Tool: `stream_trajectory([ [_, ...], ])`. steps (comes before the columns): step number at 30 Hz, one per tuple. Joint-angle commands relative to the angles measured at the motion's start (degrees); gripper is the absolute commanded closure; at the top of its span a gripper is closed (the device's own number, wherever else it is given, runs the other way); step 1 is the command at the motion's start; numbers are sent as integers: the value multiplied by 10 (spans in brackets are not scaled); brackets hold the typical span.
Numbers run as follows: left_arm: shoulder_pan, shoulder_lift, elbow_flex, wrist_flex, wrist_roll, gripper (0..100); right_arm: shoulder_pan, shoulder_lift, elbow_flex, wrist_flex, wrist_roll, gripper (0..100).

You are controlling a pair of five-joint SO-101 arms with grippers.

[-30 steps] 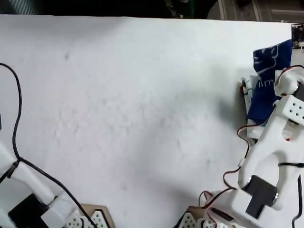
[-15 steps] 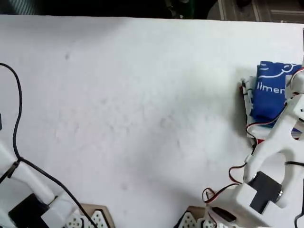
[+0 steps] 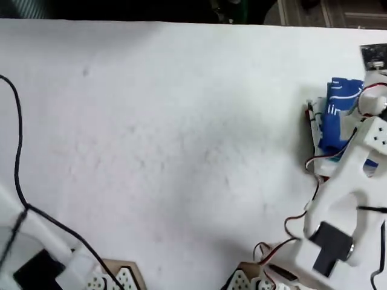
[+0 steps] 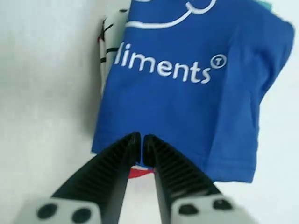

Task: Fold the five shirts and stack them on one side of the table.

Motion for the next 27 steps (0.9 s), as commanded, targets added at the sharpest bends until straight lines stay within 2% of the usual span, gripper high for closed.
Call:
stream_trajectory([
  [1, 39, -40, -53, -18, 31, 976, -24, -61, -21, 73, -2, 980],
  [8, 211, -98, -51, 12, 47, 976, -108, -150, -20, 161, -96, 980],
  [13, 320, -129, -29, 7, 87, 976, -172, -235, 22, 161, -185, 980],
  [19, 350, -144, 22, 4, 200, 976, -284, -373, 159, 160, -251, 980],
  [24, 355, -200, 49, -10, 297, 976, -355, -478, 314, 112, -362, 980],
  [27, 386, -254, 98, -59, 295, 977, -367, -535, 393, 73, -389, 981],
])
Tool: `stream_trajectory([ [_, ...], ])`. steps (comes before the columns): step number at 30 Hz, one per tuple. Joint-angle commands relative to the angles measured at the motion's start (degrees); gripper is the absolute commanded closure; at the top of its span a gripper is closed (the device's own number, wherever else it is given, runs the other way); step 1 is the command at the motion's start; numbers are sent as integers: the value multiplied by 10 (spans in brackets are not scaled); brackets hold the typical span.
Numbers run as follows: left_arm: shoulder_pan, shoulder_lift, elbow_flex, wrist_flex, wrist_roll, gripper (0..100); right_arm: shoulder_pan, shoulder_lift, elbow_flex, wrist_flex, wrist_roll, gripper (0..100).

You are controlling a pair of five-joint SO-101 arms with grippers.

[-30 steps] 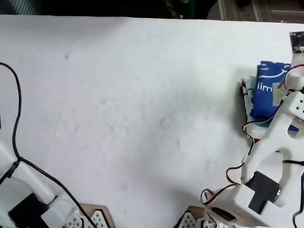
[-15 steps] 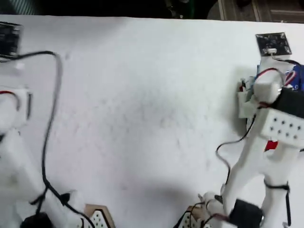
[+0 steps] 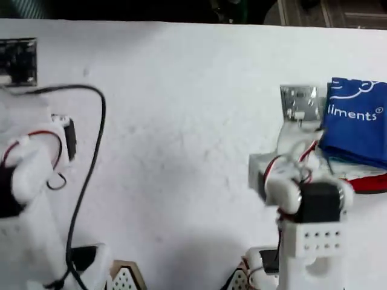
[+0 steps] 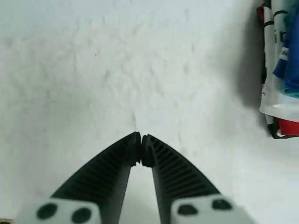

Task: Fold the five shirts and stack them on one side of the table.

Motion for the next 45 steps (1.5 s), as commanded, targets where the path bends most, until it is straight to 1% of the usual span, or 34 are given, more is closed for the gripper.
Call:
stream_trajectory([
  [1, 28, -66, 60, -68, 8, 977, -11, -65, 81, -44, -25, 981],
  [5, 28, -137, 214, -160, 9, 977, -10, -118, 184, -93, -23, 981],
  [8, 31, -195, 320, -214, 11, 977, -10, -159, 247, -118, -23, 981],
  [16, 32, -383, 614, -397, 11, 977, -11, -313, 382, -171, -22, 981],
  [19, 32, -449, 715, -436, 10, 977, -11, -372, 430, -187, -22, 981],
  [22, 31, -509, 786, -439, 9, 977, -12, -423, 469, -195, -11, 981],
  [25, 32, -560, 855, -439, 9, 977, -12, -473, 513, -195, 49, 981],
  [28, 32, -606, 920, -439, 9, 977, -12, -477, 545, -192, 89, 981],
  [32, 36, -634, 983, -438, 10, 976, -12, -475, 570, -194, 91, 981],
  [39, 38, -634, 1007, -437, 11, 976, -11, -476, 613, -203, 95, 981],
  [45, 39, -634, 1007, -392, 10, 976, -8, -476, 658, -207, 92, 981],
])
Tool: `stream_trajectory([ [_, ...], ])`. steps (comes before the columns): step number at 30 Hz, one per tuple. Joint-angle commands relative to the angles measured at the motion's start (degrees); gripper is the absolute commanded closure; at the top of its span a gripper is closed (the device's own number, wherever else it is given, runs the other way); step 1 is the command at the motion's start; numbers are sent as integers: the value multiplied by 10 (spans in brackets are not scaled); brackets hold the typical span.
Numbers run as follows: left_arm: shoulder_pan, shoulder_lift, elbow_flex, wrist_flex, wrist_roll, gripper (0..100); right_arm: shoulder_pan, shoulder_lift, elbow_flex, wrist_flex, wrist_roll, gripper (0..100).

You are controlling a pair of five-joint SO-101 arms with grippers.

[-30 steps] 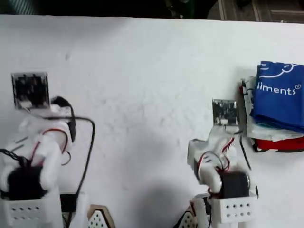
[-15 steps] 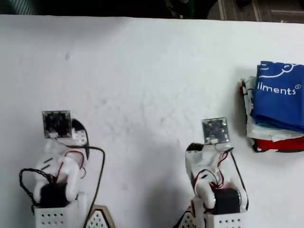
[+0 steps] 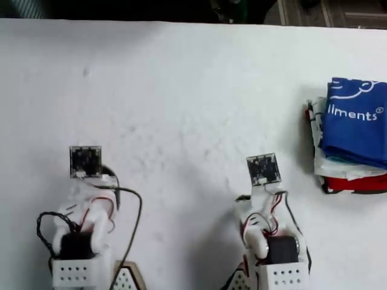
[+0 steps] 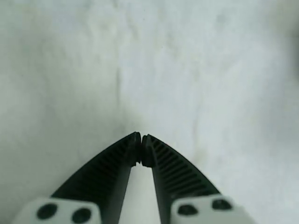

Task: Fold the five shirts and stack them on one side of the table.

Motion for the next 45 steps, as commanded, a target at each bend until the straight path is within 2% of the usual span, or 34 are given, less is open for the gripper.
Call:
stream_trajectory([
  [1, 3, -7, -2, 33, 2, 976, 0, -4, 23, -7, 1, 981],
  [11, 2, -7, -2, 108, 2, 976, -1, -3, 31, 0, 1, 980],
  [16, -1, -7, -2, 120, 2, 976, -1, -3, 31, 0, 1, 980],
  [20, -2, -7, -2, 171, 4, 976, -1, -3, 31, 0, 1, 980],
  [45, 0, -7, -2, 171, 3, 976, -1, -3, 31, 0, 2, 980],
])
